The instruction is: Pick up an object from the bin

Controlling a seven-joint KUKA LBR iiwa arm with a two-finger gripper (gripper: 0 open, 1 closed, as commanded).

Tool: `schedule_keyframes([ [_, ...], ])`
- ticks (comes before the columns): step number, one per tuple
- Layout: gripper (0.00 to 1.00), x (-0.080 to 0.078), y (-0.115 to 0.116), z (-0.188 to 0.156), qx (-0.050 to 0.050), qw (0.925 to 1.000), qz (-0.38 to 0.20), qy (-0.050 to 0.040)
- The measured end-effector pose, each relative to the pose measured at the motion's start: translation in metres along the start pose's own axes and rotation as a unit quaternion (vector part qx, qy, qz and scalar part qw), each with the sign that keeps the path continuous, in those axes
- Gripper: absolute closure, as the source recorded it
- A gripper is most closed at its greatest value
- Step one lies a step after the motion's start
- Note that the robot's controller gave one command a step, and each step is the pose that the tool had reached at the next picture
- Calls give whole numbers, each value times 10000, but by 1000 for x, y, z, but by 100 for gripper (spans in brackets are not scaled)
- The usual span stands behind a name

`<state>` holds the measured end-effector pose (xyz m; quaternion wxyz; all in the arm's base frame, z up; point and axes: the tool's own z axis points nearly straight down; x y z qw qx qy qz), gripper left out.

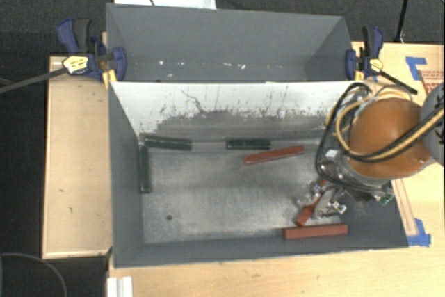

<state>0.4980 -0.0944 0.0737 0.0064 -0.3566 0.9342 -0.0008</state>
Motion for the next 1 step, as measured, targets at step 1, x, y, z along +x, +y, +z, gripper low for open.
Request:
schedule_keyframes([
  [1, 100, 0, 0, 0, -1, 10000, 7, 0],
])
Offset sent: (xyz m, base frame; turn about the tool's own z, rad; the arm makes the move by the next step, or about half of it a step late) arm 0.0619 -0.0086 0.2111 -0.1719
